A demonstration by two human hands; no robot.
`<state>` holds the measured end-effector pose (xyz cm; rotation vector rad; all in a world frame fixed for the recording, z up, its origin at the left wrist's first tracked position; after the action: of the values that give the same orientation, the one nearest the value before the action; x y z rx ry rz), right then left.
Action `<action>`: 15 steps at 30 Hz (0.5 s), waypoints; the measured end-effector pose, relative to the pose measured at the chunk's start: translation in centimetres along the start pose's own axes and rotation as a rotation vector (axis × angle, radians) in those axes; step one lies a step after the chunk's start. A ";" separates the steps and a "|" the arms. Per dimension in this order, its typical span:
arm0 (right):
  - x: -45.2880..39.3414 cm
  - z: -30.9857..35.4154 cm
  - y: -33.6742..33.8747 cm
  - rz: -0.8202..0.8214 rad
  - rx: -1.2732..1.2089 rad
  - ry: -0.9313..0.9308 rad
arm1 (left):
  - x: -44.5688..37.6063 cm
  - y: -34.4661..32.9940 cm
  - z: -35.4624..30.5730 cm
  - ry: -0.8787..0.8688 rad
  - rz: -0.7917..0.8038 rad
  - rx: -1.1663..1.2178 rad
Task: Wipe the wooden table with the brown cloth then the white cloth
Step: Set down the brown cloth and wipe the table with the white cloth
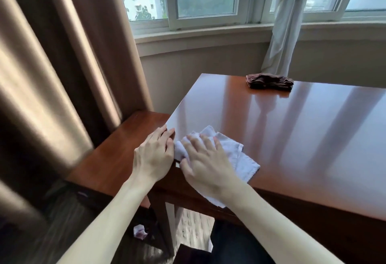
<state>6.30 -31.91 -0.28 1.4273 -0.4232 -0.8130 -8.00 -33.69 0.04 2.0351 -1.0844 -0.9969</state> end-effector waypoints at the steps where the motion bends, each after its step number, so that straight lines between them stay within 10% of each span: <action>1: -0.5 -0.5 -0.1 0.014 -0.017 0.002 | 0.0 0.0 -0.1 0.000 -0.002 0.000; 15: -6.5 -9.6 1.2 0.062 0.023 -0.230 | -1.2 -0.2 -1.1 -0.043 0.069 -0.097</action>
<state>8.99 -20.64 0.91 1.3393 -0.6515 -0.9280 -7.40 -32.40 0.86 1.8939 -1.0994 -1.0422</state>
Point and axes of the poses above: each hand's wrist, its own x-axis away from the middle knuckle, its own y-axis out of the back of the hand, z = x × y, the point moved 8 cm from there along -x, towards the middle knuckle, and after that the axes turned 7 degrees about x, right-handed, at the moved point
